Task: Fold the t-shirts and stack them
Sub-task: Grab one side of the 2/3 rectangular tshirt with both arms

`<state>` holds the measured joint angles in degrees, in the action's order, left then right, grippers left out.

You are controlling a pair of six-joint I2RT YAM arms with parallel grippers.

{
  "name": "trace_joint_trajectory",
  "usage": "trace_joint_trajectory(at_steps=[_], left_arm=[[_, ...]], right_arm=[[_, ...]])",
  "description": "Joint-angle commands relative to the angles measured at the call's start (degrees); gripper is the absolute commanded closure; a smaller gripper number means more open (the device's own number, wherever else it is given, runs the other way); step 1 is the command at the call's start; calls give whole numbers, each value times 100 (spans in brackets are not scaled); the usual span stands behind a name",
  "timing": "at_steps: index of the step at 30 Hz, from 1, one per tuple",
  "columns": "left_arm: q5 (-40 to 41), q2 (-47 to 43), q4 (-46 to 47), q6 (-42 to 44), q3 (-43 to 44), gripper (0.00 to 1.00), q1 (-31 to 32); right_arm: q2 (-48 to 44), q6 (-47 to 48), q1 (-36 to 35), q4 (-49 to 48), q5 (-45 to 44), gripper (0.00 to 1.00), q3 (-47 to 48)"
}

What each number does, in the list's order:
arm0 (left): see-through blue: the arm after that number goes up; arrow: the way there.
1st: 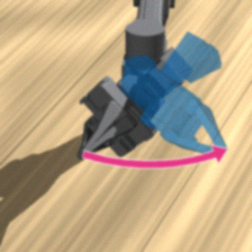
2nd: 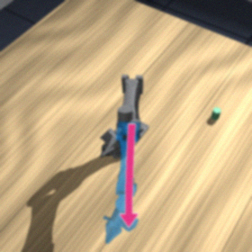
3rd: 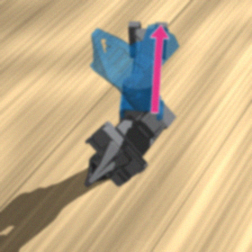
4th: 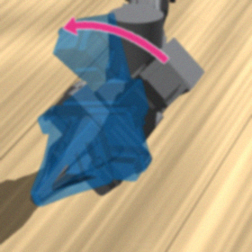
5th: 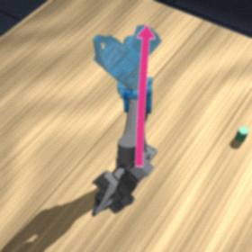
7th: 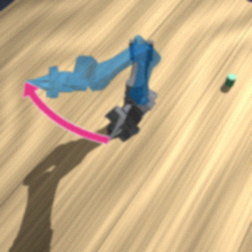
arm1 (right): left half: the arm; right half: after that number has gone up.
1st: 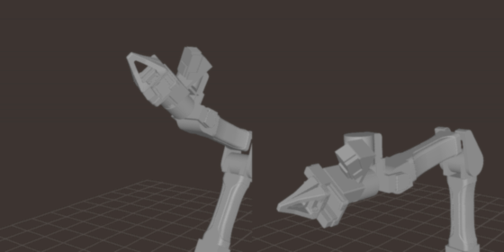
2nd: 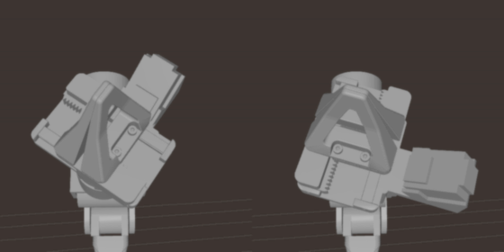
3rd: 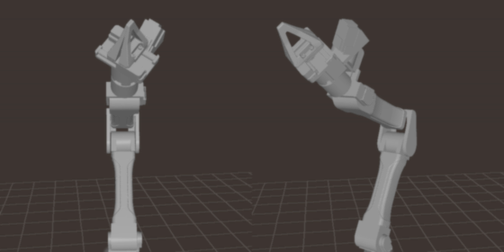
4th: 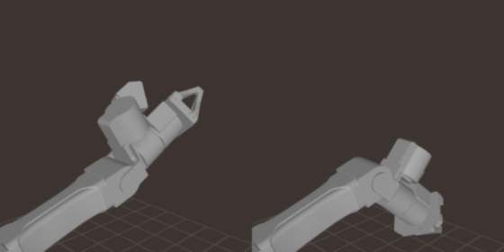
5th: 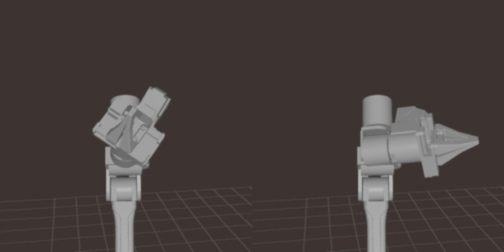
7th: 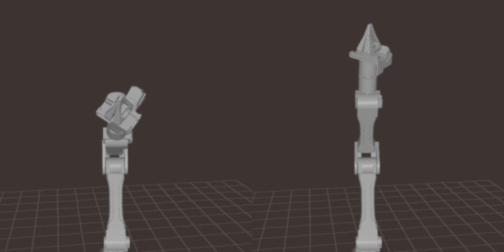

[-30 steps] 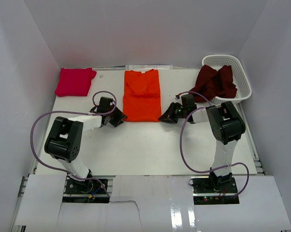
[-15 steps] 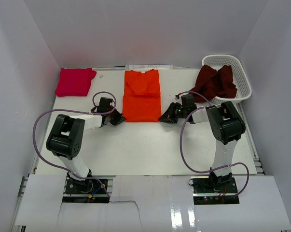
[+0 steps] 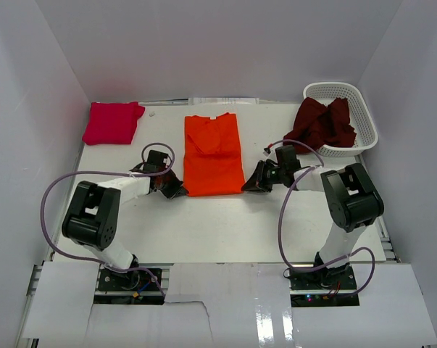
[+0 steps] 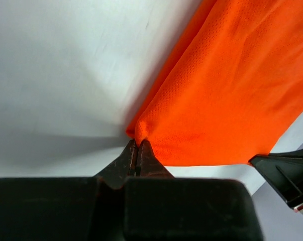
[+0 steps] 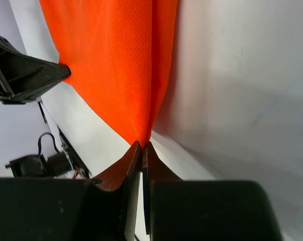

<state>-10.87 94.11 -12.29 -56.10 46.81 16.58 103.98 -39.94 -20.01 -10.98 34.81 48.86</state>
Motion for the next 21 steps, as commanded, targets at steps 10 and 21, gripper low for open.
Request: trace_joint_trajectory(at_steps=[10,21], left_arm=[[-767,-2097,-1117,126,-1701,100,249],[-908,-3117,-1837,108,-1939,100,346]], right_arm=[[-1792,461,-187,878,386,92,-1941],[-3094,470,-293,1897,360,92,-2443]])
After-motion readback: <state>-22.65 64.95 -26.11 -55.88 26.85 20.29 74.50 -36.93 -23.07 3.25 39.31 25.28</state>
